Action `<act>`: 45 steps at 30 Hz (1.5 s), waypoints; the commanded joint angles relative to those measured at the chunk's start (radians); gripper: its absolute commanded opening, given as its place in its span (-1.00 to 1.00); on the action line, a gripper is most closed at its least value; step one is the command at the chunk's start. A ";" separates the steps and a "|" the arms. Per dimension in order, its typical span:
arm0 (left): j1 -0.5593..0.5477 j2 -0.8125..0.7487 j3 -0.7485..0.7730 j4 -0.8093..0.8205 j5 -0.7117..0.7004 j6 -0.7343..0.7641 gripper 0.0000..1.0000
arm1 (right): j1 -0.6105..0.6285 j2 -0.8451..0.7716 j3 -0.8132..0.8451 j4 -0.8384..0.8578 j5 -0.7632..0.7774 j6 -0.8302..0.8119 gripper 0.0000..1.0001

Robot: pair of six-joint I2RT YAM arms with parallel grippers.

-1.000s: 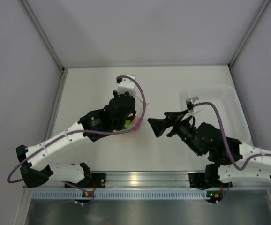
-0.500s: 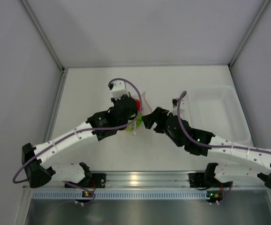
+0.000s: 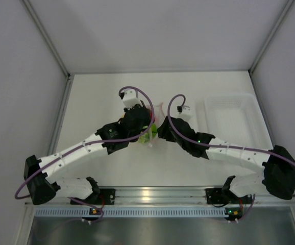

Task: Open the zip-top bag and remove the fake food
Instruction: Open the zipper of the food storage bag at the center of the board, then pick up the fake fruit from the zipper food storage bag.

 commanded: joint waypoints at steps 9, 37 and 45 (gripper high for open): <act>0.043 -0.044 -0.033 0.105 0.027 0.040 -1.00 | -0.061 0.009 -0.032 0.148 -0.072 -0.089 -1.00; 0.097 0.066 0.129 0.007 0.302 0.244 -1.00 | -0.252 -0.267 0.073 -0.254 -0.212 -0.326 -0.20; 0.089 0.071 0.135 0.009 0.294 0.221 -1.00 | -0.230 -0.318 0.146 -0.271 -0.320 -0.329 -0.33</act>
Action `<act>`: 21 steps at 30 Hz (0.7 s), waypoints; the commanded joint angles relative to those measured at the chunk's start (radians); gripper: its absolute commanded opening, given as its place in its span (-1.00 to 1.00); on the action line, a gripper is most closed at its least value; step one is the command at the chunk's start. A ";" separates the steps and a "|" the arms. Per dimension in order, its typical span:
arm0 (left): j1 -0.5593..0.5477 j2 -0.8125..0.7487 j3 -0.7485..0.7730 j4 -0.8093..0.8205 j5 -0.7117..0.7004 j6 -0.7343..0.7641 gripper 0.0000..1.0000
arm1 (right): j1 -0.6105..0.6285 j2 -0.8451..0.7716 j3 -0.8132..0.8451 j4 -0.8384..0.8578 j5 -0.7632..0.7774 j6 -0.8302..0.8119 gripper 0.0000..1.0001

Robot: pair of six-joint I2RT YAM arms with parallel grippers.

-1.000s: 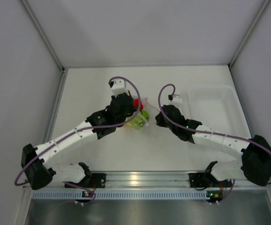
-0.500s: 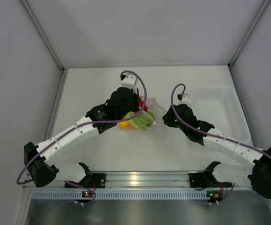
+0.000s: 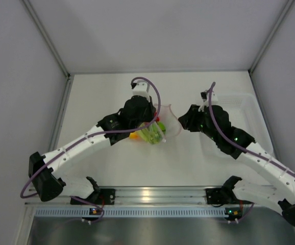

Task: Open the zip-top bag and remove the fake food
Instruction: Pick up the fake fruit from the zipper food storage bag.

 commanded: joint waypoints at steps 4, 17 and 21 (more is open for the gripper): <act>-0.013 -0.012 0.029 0.053 -0.023 -0.021 -1.00 | 0.065 0.120 0.151 0.010 -0.083 -0.037 -0.35; -0.013 -0.049 0.018 0.056 -0.017 -0.057 -1.00 | 0.159 0.390 0.175 0.159 0.040 0.107 -0.42; -0.013 -0.066 -0.009 0.072 -0.005 -0.077 -1.00 | 0.199 0.430 0.188 0.156 0.130 0.123 -0.38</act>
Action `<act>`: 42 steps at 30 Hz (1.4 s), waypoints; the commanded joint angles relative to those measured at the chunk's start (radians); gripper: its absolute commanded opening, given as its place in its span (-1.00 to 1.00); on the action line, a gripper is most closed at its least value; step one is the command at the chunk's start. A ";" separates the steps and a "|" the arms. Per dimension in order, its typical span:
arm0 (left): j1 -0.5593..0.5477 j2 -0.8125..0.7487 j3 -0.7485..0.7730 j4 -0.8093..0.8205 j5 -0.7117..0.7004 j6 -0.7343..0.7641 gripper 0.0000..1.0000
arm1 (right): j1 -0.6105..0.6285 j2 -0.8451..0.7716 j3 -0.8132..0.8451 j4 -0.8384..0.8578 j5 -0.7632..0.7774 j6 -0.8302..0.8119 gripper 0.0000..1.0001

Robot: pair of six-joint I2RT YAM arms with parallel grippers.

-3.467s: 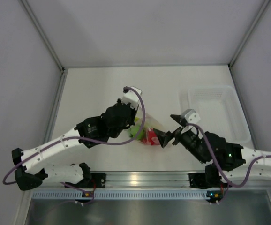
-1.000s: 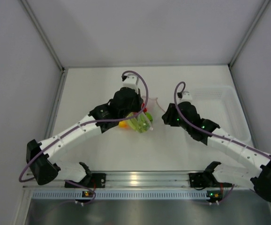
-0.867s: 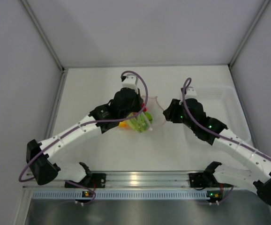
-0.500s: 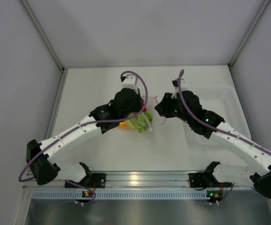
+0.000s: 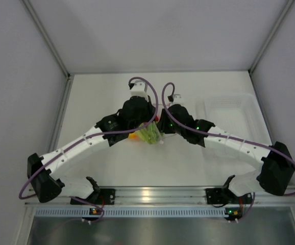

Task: Open the zip-top bag and remove the fake food
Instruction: Pick up the fake fruit from the zipper food storage bag.

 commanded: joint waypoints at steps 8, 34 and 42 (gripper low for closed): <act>-0.003 -0.053 -0.021 0.073 -0.007 -0.015 -1.00 | 0.076 0.059 0.071 0.042 0.087 0.013 -0.51; -0.003 -0.122 -0.113 0.116 0.090 -0.047 -1.00 | 0.050 0.271 0.121 0.114 -0.030 -0.079 0.24; -0.001 -0.133 -0.130 0.118 0.107 -0.046 -1.00 | 0.050 0.372 0.179 0.086 0.069 -0.085 0.44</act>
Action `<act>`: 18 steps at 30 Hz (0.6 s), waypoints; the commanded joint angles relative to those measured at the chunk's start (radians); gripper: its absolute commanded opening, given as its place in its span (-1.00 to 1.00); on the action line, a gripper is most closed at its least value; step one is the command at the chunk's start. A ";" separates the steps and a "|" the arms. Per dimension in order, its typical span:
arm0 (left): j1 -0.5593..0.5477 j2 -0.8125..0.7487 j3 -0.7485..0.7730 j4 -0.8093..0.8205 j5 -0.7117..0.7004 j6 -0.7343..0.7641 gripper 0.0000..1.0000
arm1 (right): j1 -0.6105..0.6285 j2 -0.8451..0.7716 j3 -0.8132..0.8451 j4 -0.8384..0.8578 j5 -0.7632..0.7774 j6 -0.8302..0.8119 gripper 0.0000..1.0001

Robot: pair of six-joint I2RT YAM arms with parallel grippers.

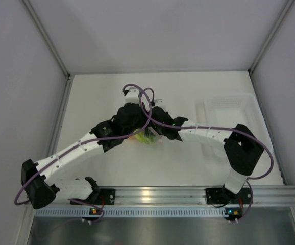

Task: Open the zip-top bag and remove the fake food
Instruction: Pick up the fake fruit from the zipper food storage bag.

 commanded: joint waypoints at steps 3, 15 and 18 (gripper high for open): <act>-0.014 -0.036 -0.012 0.115 0.083 -0.016 -1.00 | 0.001 0.047 0.042 0.093 -0.006 -0.015 0.47; -0.014 -0.078 -0.090 0.133 0.073 -0.058 -1.00 | -0.028 0.086 -0.083 0.329 0.028 0.115 0.39; -0.014 -0.075 -0.096 0.132 0.071 -0.058 -1.00 | -0.028 0.057 -0.097 0.320 0.068 0.117 0.23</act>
